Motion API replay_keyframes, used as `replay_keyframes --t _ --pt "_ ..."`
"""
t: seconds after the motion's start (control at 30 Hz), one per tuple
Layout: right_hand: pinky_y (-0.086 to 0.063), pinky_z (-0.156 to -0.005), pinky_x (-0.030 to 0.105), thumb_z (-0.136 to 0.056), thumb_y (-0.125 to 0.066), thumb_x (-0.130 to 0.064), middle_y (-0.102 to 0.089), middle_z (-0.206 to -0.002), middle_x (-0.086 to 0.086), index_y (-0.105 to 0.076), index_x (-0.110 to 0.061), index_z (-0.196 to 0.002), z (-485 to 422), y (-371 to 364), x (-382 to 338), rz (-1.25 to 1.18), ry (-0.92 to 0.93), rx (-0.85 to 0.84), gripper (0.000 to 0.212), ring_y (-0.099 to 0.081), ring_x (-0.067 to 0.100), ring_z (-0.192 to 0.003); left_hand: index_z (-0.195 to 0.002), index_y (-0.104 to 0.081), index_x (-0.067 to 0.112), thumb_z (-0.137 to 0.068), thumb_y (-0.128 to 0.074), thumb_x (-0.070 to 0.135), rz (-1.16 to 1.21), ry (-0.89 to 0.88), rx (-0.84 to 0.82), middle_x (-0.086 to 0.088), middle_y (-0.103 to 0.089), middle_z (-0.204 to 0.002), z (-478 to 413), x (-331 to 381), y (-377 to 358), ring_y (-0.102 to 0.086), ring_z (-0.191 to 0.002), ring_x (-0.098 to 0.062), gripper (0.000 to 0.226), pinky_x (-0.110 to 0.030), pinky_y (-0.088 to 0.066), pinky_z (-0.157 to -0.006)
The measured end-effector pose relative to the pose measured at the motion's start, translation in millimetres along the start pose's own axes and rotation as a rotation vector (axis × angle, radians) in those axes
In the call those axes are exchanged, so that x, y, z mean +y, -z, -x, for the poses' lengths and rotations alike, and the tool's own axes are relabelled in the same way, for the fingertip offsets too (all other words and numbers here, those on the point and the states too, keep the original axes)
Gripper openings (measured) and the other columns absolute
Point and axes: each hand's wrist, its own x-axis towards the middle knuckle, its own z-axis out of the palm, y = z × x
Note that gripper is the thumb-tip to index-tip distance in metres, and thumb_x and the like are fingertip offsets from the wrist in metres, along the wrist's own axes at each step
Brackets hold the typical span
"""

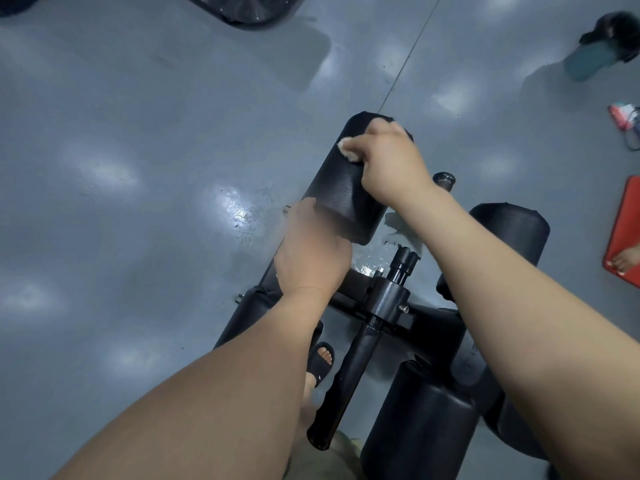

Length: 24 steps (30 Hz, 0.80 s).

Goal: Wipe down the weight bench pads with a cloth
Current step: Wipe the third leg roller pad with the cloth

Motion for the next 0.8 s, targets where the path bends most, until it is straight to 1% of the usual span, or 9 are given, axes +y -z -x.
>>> replay_keyframes --t 0.07,0.1,0.2,0.33,0.4,0.5,0.6,0.7,0.8 --pt "-0.046 -0.081 0.039 -0.081 -0.046 0.004 -0.053 -0.099 0.003 -0.07 -0.02 -0.098 11.0 -4.8 -5.1 -0.002 0.004 0.007 0.039 -0.045 0.028 -0.095 -0.144 -0.034 0.024 -0.082 -0.066 0.037 0.003 0.001 -0.001 0.005 -0.041 -0.147 0.1 -0.3 0.0 -0.062 -0.109 -0.024 0.071 -0.033 -0.043 -0.076" --pt "-0.047 -0.082 0.04 -0.083 -0.048 0.004 -0.055 -0.101 0.004 -0.072 -0.019 -0.105 16.4 -6.2 -8.4 -0.002 0.007 0.014 0.04 -0.046 0.028 -0.096 -0.144 -0.034 0.023 -0.082 -0.066 0.038 0.003 0.0 -0.001 0.004 -0.041 -0.147 0.0 -0.6 -0.1 -0.062 -0.11 -0.024 0.072 -0.032 -0.041 -0.075" --pt "-0.048 -0.082 0.039 -0.086 -0.051 0.003 -0.057 -0.103 0.004 -0.073 -0.02 -0.113 30.3 -10.5 -15.3 -0.021 0.031 -0.002 0.041 -0.048 0.028 -0.099 -0.145 -0.034 0.022 -0.082 -0.068 0.038 0.0 -0.001 -0.003 0.004 -0.041 -0.148 0.2 -0.8 -0.7 -0.061 -0.112 -0.024 0.073 -0.032 -0.041 -0.075" --pt "-0.044 -0.082 0.033 -0.089 -0.052 0.0 -0.057 -0.106 0.002 -0.071 -0.024 -0.125 42.6 -12.5 -19.5 -0.049 0.065 -0.048 0.047 -0.048 0.027 -0.101 -0.147 -0.032 0.02 -0.082 -0.071 0.038 -0.005 0.005 -0.021 0.003 -0.038 -0.151 -0.3 -2.1 -1.7 -0.059 -0.119 -0.025 0.078 -0.036 -0.045 -0.082" --pt "-0.049 -0.085 0.038 -0.089 -0.054 -0.001 -0.057 -0.104 0.002 -0.071 -0.025 -0.124 47.8 -13.2 -20.5 -0.063 0.076 -0.061 0.046 -0.049 0.026 -0.101 -0.146 -0.033 0.02 -0.081 -0.071 0.038 -0.008 0.006 -0.025 0.002 -0.038 -0.151 -0.9 -2.5 -2.2 -0.059 -0.118 -0.026 0.078 -0.037 -0.045 -0.081" --pt "-0.051 -0.082 0.044 -0.088 -0.059 -0.004 -0.058 -0.102 0.001 -0.071 -0.028 -0.123 56.9 -14.9 -23.0 -0.085 0.08 -0.079 0.044 -0.051 0.026 -0.099 -0.144 -0.035 0.019 -0.082 -0.069 0.039 -0.01 0.002 -0.022 0.002 -0.04 -0.148 -1.1 -2.4 -3.6 -0.06 -0.115 -0.027 0.074 -0.039 -0.046 -0.08" --pt "-0.051 -0.078 0.039 -0.086 -0.063 -0.005 -0.058 -0.1 0.003 -0.074 -0.026 -0.118 68.1 -14.7 -26.2 -0.087 0.097 -0.075 0.039 -0.055 0.026 -0.096 -0.146 -0.033 0.02 -0.082 -0.07 0.04 -0.016 -0.003 -0.035 0.002 -0.038 -0.15 -1.9 -3.3 -4.2 -0.059 -0.118 -0.026 0.077 -0.04 -0.046 -0.083" --pt "-0.049 -0.074 0.033 -0.086 -0.06 -0.003 -0.056 -0.101 0.004 -0.076 -0.019 -0.106 76.7 -13.4 -28.3 -0.092 0.115 -0.116 0.03 -0.059 0.025 -0.09 -0.149 -0.03 0.018 -0.081 -0.072 0.039 -0.02 0.001 -0.056 0.001 -0.034 -0.154 -1.9 -3.8 -3.8 -0.057 -0.122 -0.025 0.082 -0.04 -0.046 -0.086" --pt "-0.052 -0.075 0.037 -0.086 -0.054 -0.001 -0.055 -0.106 0.009 -0.071 -0.011 -0.101 68.6 -12.3 -22.3 -0.084 0.05 -0.043 0.024 -0.062 0.03 -0.087 -0.147 -0.033 0.017 -0.081 -0.07 0.037 -0.018 -0.014 -0.024 0.0 -0.038 -0.15 -1.4 -3.1 -4.1 -0.059 -0.118 -0.027 0.078 -0.039 -0.046 -0.082"
